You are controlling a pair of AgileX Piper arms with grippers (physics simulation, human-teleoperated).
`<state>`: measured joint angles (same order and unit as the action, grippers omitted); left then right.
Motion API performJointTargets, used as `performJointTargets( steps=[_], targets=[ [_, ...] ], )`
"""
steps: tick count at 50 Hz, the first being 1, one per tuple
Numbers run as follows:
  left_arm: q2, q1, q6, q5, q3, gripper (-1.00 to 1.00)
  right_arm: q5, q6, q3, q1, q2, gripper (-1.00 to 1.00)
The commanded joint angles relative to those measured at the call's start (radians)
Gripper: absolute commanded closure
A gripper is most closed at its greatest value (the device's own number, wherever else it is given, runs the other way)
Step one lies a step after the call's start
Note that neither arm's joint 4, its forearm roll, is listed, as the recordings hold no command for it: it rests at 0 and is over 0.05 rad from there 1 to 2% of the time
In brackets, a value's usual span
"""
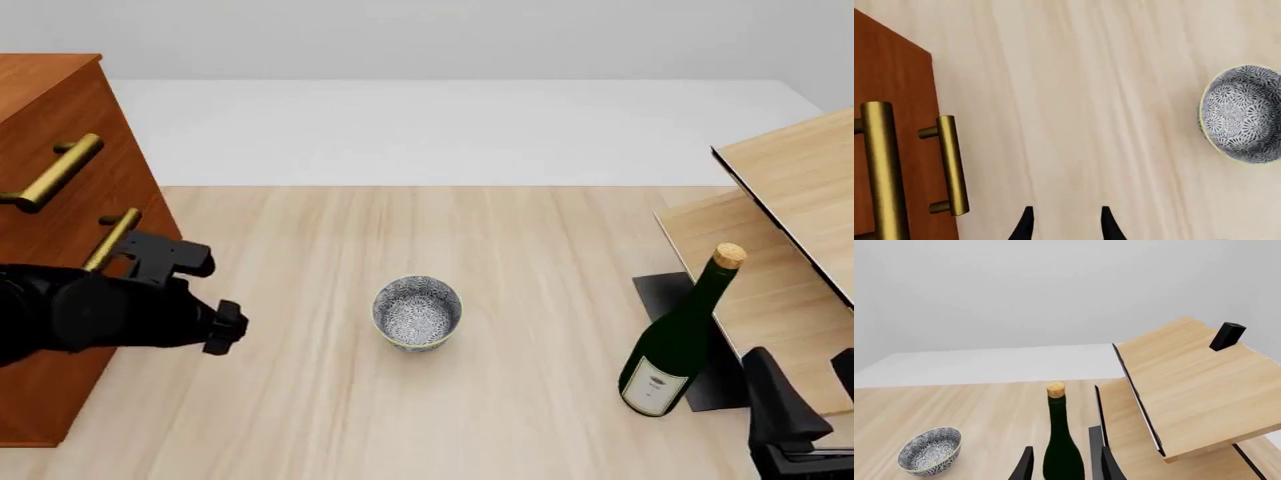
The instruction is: Close the bottom drawer of the cabinet and open the top drawer.
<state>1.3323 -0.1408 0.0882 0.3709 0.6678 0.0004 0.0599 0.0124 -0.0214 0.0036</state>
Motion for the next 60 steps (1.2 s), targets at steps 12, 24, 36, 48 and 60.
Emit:
performJointTargets(
  steps=[12,24,36,48,60],
  targets=[
    [-0.137,-0.055,0.202,0.018,0.082,-1.00,0.002,0.004,0.000,0.007,-0.002,-1.00],
    [-0.256,-0.104,0.450,-0.098,0.024,-1.00,0.002,0.006,0.000,0.007,-0.002,-1.00],
    [-0.333,-0.167,0.697,-0.219,-0.044,-1.00,0.002,0.005,0.000,0.006,-0.002,-1.00],
    [-0.384,-0.143,0.824,-0.238,-0.057,-1.00,0.002,0.006,0.000,0.006,-0.002,-1.00],
    [-0.426,-0.083,0.972,-0.223,-0.074,-1.00,0.003,0.006,0.001,0.005,-0.002,-1.00]
  ],
)
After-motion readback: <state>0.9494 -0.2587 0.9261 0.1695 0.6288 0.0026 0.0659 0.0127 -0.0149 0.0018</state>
